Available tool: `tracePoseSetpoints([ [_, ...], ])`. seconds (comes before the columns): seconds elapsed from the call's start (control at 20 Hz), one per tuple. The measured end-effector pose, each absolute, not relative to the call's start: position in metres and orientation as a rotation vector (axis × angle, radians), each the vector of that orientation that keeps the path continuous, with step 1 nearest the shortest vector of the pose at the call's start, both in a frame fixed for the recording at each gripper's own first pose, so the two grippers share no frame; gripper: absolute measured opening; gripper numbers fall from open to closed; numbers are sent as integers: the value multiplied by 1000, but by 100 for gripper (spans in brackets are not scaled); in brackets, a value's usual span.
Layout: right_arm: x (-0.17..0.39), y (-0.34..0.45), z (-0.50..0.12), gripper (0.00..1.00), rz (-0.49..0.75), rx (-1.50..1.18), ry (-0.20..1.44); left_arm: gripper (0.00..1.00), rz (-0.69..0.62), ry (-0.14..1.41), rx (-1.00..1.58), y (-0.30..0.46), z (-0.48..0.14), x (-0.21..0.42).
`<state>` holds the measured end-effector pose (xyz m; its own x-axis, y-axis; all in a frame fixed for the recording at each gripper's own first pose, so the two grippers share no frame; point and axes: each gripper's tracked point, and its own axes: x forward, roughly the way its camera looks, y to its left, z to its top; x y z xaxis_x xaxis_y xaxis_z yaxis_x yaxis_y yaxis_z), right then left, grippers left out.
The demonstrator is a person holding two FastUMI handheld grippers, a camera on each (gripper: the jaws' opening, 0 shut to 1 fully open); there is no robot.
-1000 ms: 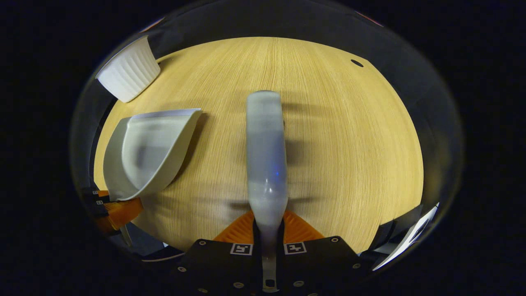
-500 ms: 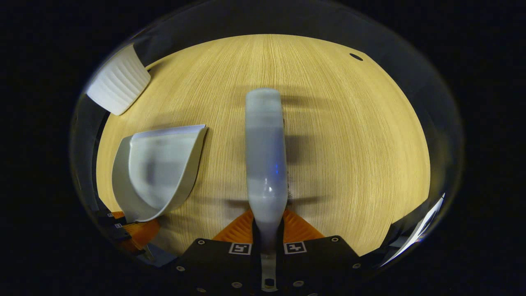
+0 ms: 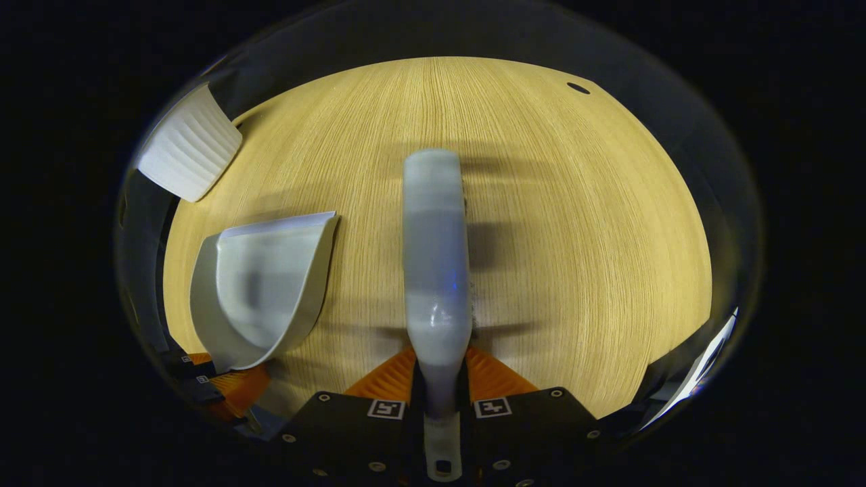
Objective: Pick up the small broom and dustpan from the desktop, sweep the trash into the dustpan with the broom, and then empty the trash into the garbage bin.
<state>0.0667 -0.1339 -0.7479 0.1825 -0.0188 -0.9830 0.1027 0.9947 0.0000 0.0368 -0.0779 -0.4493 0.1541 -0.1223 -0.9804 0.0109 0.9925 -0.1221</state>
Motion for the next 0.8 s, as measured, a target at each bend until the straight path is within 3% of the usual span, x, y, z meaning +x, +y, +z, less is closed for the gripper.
tracePoseSetpoints([
  [0.15, 62, -133, -744, 29, -77, 75, 1373, 42, -105, 1394, -92, -78, -443, 39],
  [0.25, 63, -132, -742, 28, -69, 76, 1361, 46, -110, 1386, -91, -79, -439, 39],
  [0.3, 64, -131, -740, 51, -63, 72, 1351, 48, -111, 1383, -92, -80, -438, 40],
  [0.35, 65, -132, -738, 39, -58, 69, 1346, 53, -116, 1378, -90, -81, -438, 41],
  [0.5, 63, -129, -733, 70, -35, 66, 1328, 57, -114, 1361, -102, -82, -432, 43],
  [0.7, 66, -134, -719, 92, -19, 41, 1275, 66, -104, 1327, -114, -83, -426, 46],
  [0.8, 67, -138, -709, 95, -16, 37, 1244, 72, -107, 1298, -119, -86, -420, 48],
])
